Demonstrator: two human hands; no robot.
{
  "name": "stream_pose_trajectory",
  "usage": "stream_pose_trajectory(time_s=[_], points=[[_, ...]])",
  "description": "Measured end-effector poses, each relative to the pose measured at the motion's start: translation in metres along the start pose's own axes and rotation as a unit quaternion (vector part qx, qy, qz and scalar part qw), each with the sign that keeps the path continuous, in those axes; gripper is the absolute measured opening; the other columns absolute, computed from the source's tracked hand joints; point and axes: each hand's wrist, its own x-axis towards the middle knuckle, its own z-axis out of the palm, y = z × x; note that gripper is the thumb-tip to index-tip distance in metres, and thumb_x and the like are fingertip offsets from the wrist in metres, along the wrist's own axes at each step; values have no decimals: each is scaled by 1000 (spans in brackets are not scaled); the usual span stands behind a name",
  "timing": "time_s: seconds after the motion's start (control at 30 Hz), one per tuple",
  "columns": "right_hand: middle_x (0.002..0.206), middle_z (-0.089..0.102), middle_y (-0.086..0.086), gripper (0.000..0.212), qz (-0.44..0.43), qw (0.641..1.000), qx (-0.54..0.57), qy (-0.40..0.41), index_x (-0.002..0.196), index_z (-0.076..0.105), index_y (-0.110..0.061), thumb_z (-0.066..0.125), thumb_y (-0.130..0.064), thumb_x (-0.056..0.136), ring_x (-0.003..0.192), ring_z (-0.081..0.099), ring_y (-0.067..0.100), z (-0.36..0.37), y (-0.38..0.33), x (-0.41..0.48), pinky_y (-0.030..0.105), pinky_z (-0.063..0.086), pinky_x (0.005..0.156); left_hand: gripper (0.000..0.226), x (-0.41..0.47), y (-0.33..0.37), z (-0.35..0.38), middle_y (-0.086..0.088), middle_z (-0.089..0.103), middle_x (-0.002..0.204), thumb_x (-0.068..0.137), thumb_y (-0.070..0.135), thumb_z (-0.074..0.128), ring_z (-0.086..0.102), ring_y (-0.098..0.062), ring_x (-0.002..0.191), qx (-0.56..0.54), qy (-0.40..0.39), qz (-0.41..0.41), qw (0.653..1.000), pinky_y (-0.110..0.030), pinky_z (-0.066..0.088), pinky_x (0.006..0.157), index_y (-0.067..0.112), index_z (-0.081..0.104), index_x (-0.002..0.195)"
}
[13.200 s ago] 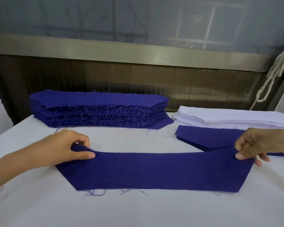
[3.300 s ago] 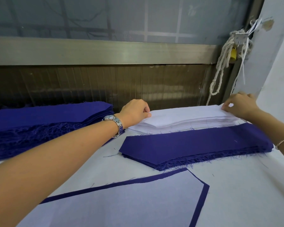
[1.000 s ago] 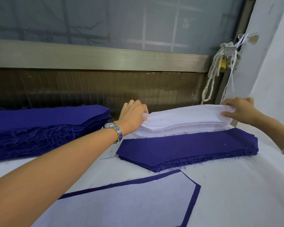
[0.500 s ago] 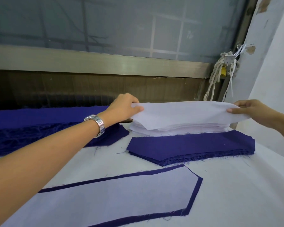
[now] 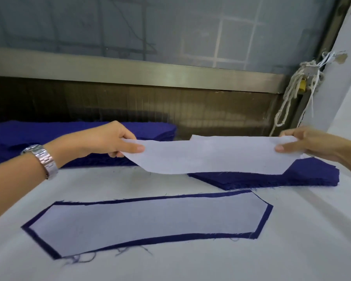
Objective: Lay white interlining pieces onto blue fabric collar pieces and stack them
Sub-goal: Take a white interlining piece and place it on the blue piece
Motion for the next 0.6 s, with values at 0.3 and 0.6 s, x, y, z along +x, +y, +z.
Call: stream_pose_trajectory(time_s=[0.3, 0.6], points=[[96, 73, 12, 24, -38, 992, -32, -116, 89, 77, -10, 78, -31, 77, 72, 60, 23, 68, -42, -16, 18, 41, 47, 42, -82, -64, -24, 1, 44, 58, 73, 60, 73, 38, -9, 52, -55, -117, -123, 984, -15, 33, 46, 19, 77, 79], [92, 73, 9, 41, -6, 967, -52, -248, 83, 75, -13, 89, -48, 69, 62, 58, 14, 98, -34, -23, 19, 43, 50, 57, -121, -92, -21, 1, 45, 51, 62, 77, 75, 32, -11, 44, -53, -164, -185, 968, -18, 24, 41, 24, 79, 84]])
